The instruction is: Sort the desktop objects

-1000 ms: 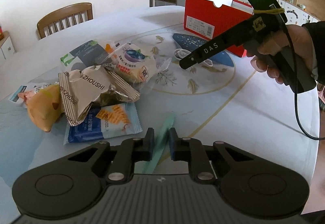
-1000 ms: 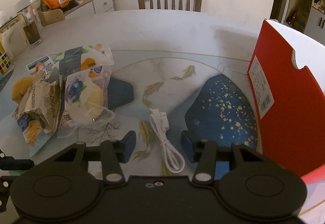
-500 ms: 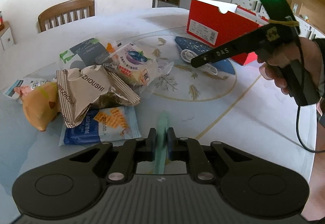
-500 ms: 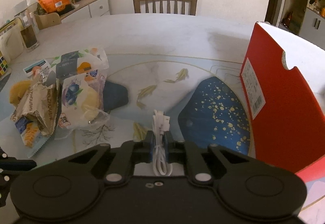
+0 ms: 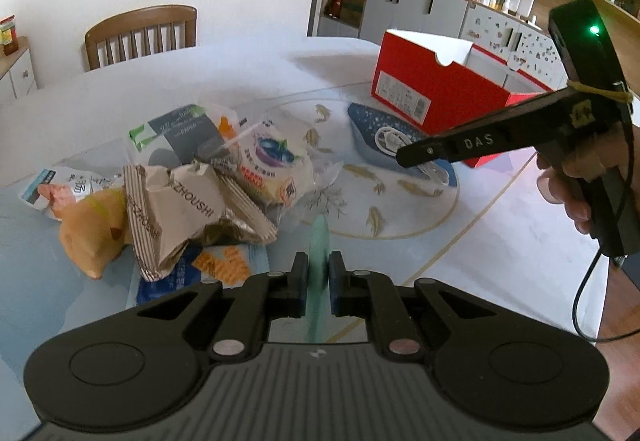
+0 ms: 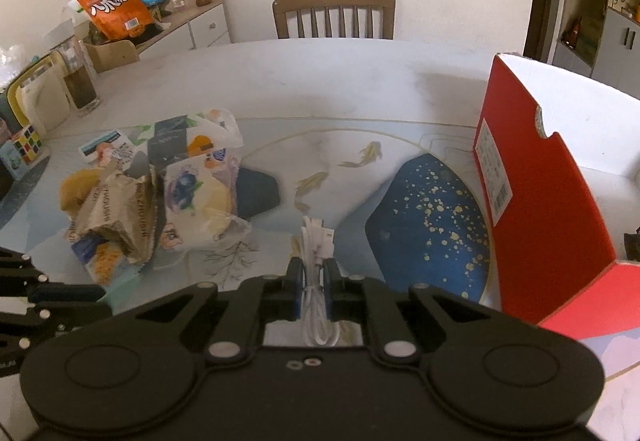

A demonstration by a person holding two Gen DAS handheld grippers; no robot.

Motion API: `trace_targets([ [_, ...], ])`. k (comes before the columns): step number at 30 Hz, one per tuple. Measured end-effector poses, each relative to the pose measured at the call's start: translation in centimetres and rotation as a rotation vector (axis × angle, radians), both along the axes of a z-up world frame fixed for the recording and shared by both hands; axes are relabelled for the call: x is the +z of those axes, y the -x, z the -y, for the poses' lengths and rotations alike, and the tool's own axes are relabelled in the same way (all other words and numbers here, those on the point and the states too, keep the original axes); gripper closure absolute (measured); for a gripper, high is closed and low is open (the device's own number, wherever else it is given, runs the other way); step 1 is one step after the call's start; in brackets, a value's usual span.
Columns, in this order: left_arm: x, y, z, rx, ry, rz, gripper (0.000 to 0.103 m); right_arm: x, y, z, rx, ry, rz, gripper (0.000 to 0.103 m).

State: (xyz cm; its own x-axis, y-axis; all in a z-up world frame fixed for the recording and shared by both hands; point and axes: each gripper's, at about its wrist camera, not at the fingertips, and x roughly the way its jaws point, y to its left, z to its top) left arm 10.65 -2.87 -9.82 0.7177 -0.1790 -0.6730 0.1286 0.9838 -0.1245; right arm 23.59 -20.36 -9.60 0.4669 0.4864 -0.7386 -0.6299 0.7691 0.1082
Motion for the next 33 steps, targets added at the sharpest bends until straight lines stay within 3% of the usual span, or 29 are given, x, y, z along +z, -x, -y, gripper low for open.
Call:
trace_targets([
  [33, 6.8, -2.3, 3.5, -0.001, 0.059, 0.069, 0.094, 7.8, 0.8, 6.3, -0.003, -0.129, 0.014, 0.093],
])
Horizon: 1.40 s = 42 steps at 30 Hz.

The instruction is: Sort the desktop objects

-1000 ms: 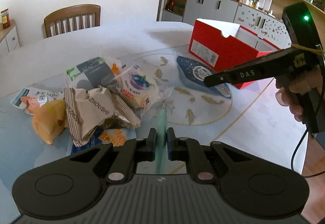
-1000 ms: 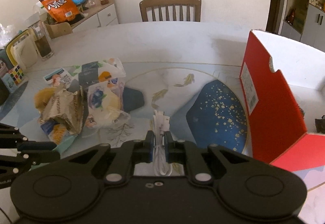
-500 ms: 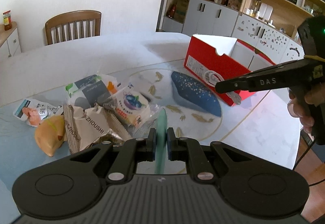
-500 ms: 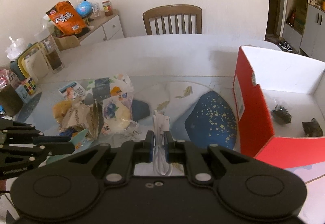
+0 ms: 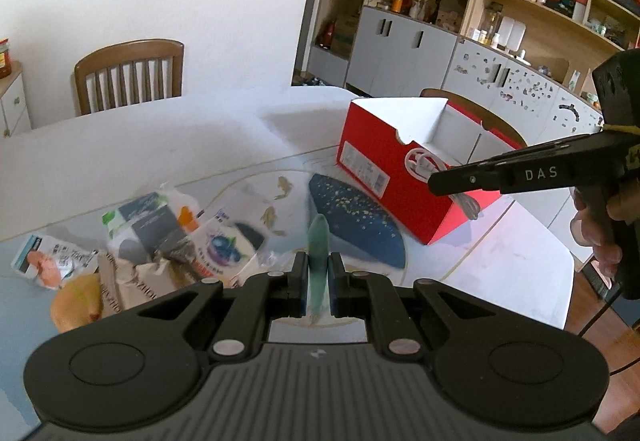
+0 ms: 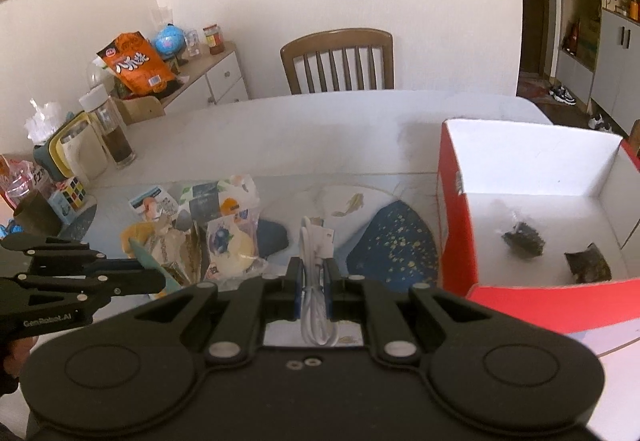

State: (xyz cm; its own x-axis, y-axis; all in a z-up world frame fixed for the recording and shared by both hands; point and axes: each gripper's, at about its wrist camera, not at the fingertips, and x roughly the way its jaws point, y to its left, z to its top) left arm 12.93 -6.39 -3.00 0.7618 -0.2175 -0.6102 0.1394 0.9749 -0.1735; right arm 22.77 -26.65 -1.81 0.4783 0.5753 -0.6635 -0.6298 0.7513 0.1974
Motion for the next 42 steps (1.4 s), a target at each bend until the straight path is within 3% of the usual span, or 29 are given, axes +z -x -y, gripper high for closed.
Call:
trace_targets([
  [19, 2.3, -4.5, 4.1, -0.046, -0.001, 0.056, 0.094, 1.7, -3.6, 4.2, -0.04, -0.023, 0.035, 0.093],
  [42, 4.8, -13.8, 14.2, -0.166, 0.018, 0.084, 0.094, 2.0, -10.7, 14.0, -0.11, 0.023, 0.083, 0.093],
])
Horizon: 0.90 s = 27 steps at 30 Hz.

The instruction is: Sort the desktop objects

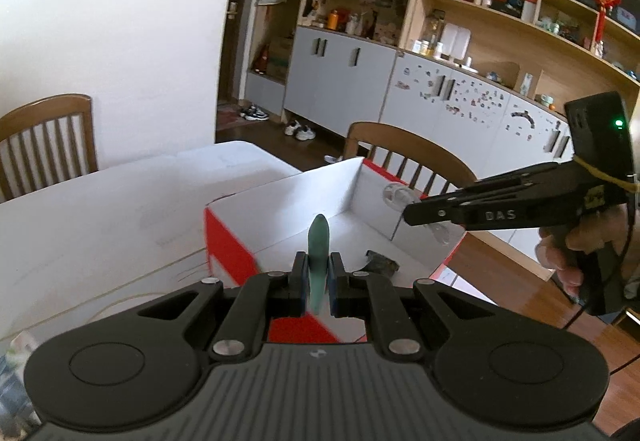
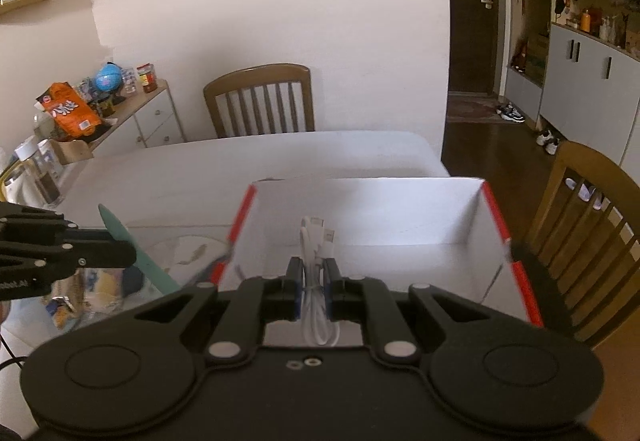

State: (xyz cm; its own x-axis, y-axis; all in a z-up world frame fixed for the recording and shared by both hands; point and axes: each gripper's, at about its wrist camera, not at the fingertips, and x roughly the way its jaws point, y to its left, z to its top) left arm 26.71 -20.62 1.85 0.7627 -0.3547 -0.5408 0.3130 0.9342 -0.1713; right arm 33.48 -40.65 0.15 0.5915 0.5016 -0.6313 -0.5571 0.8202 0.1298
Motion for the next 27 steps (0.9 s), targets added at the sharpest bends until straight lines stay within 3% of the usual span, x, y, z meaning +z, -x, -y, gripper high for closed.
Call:
trace_targets([
  [11, -1.4, -4.2, 3.2, -0.066, -0.03, -0.107, 0.094, -1.5, -4.0, 1.1, 0.004, 0.039, -0.011, 0.093],
  [27, -4.7, -9.6, 7.3, -0.211, -0.194, -0.354, 0.094, -4.2, -7.8, 1.5, 0.005, 0.124, -0.066, 0.093],
])
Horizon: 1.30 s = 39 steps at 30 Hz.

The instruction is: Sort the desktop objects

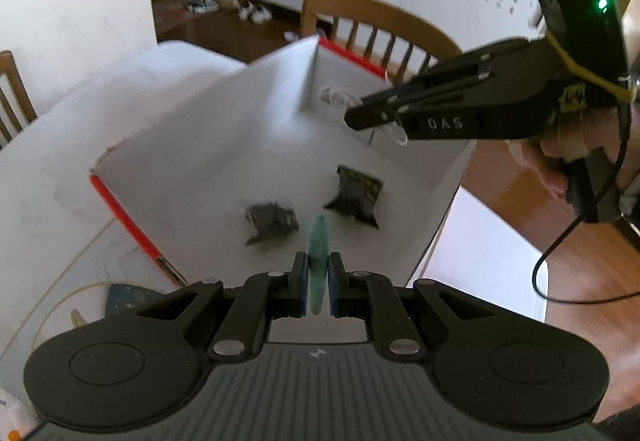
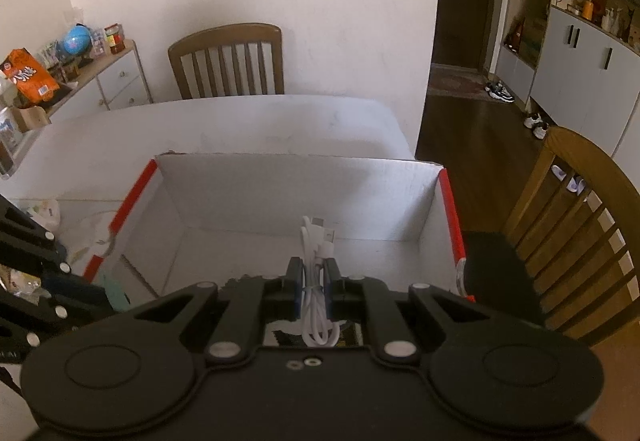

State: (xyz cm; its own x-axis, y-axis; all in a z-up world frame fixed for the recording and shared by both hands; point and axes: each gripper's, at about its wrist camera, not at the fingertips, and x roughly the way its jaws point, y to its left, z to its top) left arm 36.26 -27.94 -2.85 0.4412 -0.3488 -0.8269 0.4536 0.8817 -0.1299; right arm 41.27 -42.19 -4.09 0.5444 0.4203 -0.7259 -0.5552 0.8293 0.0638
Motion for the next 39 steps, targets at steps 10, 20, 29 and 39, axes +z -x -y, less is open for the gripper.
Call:
trace_targets([
  [10, -2.1, -2.4, 1.8, -0.057, -0.069, -0.089, 0.094, -1.1, -2.0, 0.1, 0.008, 0.047, -0.055, 0.093],
  [20, -4.0, -4.4, 2.9, -0.079, -0.094, -0.145, 0.094, -2.8, -4.0, -0.6, 0.008, 0.081, -0.135, 0.093],
  [29, -5.5, -6.9, 3.8, -0.067, -0.098, -0.185, 0.094, -4.3, -6.4, -1.5, -0.022, 0.109, -0.227, 0.093],
  [39, -7.8, -8.2, 4.6, -0.068, -0.142, -0.221, 0.094, -5.6, -7.5, -2.3, -0.025, 0.139, -0.274, 0.092],
])
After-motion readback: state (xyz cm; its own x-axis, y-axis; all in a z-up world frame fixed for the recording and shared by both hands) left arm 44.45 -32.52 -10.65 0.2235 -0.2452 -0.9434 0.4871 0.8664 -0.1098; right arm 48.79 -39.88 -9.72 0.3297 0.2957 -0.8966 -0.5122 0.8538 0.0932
